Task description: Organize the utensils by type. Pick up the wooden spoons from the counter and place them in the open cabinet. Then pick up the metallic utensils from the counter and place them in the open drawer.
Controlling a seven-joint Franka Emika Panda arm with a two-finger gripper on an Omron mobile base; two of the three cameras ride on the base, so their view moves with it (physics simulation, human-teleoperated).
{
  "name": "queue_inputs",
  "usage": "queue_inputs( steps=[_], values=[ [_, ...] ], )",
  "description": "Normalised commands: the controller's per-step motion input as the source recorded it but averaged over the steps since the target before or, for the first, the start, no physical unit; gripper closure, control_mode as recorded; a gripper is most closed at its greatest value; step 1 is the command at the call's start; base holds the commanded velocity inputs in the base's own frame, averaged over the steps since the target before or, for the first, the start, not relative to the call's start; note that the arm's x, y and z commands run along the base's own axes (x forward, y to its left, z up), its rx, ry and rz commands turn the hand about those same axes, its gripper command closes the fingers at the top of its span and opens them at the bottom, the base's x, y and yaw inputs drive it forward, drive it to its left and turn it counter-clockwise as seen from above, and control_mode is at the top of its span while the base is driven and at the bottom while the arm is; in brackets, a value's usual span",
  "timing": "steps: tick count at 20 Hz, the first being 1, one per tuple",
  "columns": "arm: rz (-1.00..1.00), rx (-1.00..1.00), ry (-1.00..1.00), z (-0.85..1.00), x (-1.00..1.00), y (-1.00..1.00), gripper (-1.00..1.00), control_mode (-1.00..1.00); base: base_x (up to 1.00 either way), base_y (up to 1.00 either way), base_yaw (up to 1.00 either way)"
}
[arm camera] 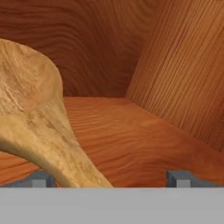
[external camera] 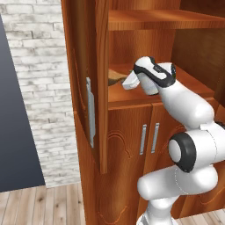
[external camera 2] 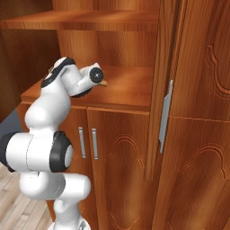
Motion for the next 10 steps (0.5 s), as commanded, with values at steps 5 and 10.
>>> queue_inputs(
  steps=[5,10],
  values=[
    [-0.01,0.06,-0.01,0.10,-0.26,0.00,-1.00,-1.00,0.00,0.00,0.00],
    [0.00,-0.16,0.13,0.02,0.23,0.17,-1.00,-1.00,0.00,0.00,0.00]
  ],
)
